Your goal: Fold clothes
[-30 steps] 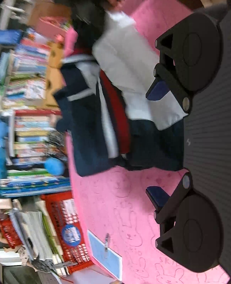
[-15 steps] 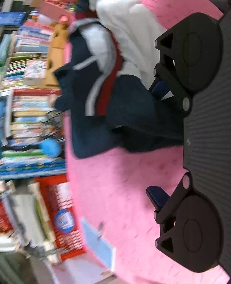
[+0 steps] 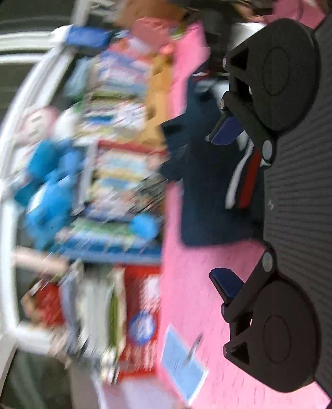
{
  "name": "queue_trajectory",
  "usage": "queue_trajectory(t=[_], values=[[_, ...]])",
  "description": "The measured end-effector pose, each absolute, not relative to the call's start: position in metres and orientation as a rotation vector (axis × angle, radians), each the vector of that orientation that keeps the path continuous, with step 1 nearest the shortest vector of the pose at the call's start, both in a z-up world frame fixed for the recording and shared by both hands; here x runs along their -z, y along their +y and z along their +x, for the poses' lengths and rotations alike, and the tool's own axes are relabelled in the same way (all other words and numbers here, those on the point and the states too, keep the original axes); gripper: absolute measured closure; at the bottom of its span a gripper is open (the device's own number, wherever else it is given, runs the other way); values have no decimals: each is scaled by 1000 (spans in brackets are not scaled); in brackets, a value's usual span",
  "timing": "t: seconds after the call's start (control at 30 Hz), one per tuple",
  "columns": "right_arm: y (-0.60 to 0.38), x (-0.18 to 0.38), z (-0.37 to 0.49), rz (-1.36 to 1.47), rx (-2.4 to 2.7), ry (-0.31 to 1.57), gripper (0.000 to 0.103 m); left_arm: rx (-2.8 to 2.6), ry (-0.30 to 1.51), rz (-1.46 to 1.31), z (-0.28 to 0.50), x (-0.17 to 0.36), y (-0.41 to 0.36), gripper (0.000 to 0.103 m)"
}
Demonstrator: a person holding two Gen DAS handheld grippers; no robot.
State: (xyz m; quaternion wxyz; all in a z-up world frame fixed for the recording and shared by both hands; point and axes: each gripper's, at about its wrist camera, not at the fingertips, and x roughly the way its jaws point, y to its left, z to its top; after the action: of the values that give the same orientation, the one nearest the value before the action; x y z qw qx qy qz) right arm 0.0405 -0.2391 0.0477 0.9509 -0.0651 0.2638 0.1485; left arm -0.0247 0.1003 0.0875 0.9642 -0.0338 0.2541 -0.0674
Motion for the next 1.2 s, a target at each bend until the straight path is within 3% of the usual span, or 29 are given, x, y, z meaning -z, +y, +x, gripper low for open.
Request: queue_trajectory(t=[0.13,0.2,0.23,0.3,0.33,0.37,0.43,0.5,0.57,0.7,0.8,0.83,0.9,0.93,0.97,1.0,1.03,1.07,1.13,1.2], values=[[-306,-76,28,438,-453,406,84,149,653,-8,14,-53,80,0],[-332,-74,44,584,-386,493,83,106,668,-47,26,-45,83,0],[-337,-70,50,577,-340,542,78,69,657,-81,29,-45,88,0],[-341,-63,56,489,-240,634,48,-5,634,-147,34,-44,99,10],[-341,-61,56,439,-199,663,19,-43,621,-181,37,-44,104,12],[-340,-62,55,379,-182,656,10,-126,551,-256,29,-53,120,14],[-335,-66,38,198,-179,576,10,-227,410,-411,13,-66,148,13],[-322,-65,29,31,-223,534,8,-94,414,-466,13,-71,162,2],[-304,-62,23,-129,-296,514,3,17,466,-439,17,-72,159,0],[-268,-55,13,-433,-439,473,3,142,651,-155,24,-53,108,0],[-254,-38,18,-433,-496,529,4,166,661,110,20,-35,64,0],[-254,-34,20,-403,-491,552,7,173,648,189,19,-30,50,0],[-255,-27,24,-339,-478,597,30,160,600,262,19,-24,32,0],[-256,-28,24,-290,-467,611,51,136,575,279,20,-22,26,6],[-257,-28,23,-242,-455,624,63,109,557,247,21,-24,26,38],[-259,-31,21,-187,-446,623,67,82,540,215,22,-26,26,76],[-266,-41,17,-95,-445,574,76,59,506,155,22,-33,36,84],[-279,-52,17,52,-458,513,78,36,473,95,23,-39,46,86],[-314,-65,23,395,-458,411,77,-10,405,-25,23,-52,67,86],[-321,-67,30,328,-352,448,73,-55,336,-143,24,-65,87,86]])
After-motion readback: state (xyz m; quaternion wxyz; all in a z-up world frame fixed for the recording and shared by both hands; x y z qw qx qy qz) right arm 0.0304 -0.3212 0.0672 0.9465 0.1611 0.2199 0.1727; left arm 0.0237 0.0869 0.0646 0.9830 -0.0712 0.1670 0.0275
